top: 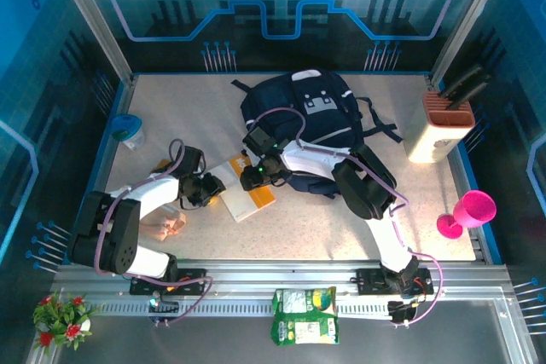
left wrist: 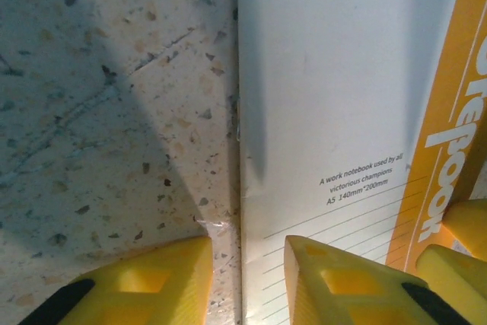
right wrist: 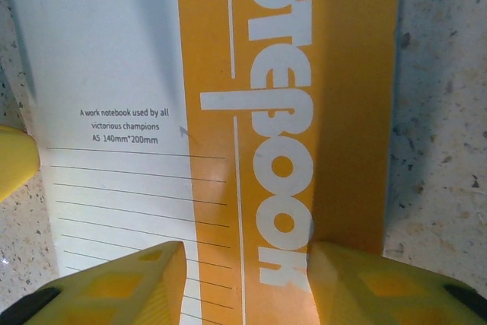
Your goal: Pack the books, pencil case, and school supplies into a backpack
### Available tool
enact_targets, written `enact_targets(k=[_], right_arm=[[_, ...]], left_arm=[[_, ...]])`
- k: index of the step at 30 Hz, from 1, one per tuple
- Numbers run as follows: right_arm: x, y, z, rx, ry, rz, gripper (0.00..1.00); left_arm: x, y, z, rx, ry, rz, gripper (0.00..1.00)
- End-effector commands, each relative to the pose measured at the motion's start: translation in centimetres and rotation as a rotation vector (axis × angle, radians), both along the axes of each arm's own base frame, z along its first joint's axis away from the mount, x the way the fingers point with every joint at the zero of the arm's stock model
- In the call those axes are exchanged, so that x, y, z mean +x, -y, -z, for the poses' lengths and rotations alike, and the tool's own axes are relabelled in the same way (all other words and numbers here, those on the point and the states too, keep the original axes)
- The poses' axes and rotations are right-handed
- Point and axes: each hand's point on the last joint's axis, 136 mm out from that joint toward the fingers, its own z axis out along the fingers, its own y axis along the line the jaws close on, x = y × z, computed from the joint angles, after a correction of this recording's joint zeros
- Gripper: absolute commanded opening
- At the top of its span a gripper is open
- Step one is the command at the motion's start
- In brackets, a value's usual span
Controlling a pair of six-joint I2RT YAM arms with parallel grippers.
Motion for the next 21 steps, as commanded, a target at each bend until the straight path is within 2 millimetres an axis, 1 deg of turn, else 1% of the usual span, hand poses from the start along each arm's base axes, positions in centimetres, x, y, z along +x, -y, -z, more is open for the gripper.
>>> enact_targets(k=[1, 5, 8, 11, 15, 17, 21], right_arm=[[-1.3, 1.8, 3.9, -0.074, -0.092, 0.020, 0.48], [-1.2, 1.8, 4.0, -0.075, -0.094, 0.023, 0.48], [-1.2, 2.0, 4.1, -0.078, -0.099, 0.030, 0.48], [-1.1, 2.3, 4.2, -0.083, -0.104, 0.040, 0.48], [-1.2, 2.4, 4.4, -0.086, -0.113, 0.044, 0.47], [-1.2, 2.5, 4.5, -0.086, -0.115, 0.046, 0.47], [-1.4, 2.6, 4.7, -0.084, -0.125, 0.049, 0.47]], left_arm=[[0.7, 2.2, -0.6, -0.091, 0.038, 0.069, 0.30], [0.6, 2.0, -0.2, -0.076, 0.027, 0.071, 0.35], [0.8, 2.2, -0.1, -0.089, 0.031, 0.082, 0.38], [1.4, 3.0, -0.7, -0.125, 0.060, 0.106, 0.38], [2.0, 3.6, -1.9, -0.156, 0.103, 0.147, 0.35], [2.1, 3.9, -2.4, -0.170, 0.121, 0.163, 0.34], [2.1, 4.1, -2.9, -0.178, 0.155, 0.184, 0.34]])
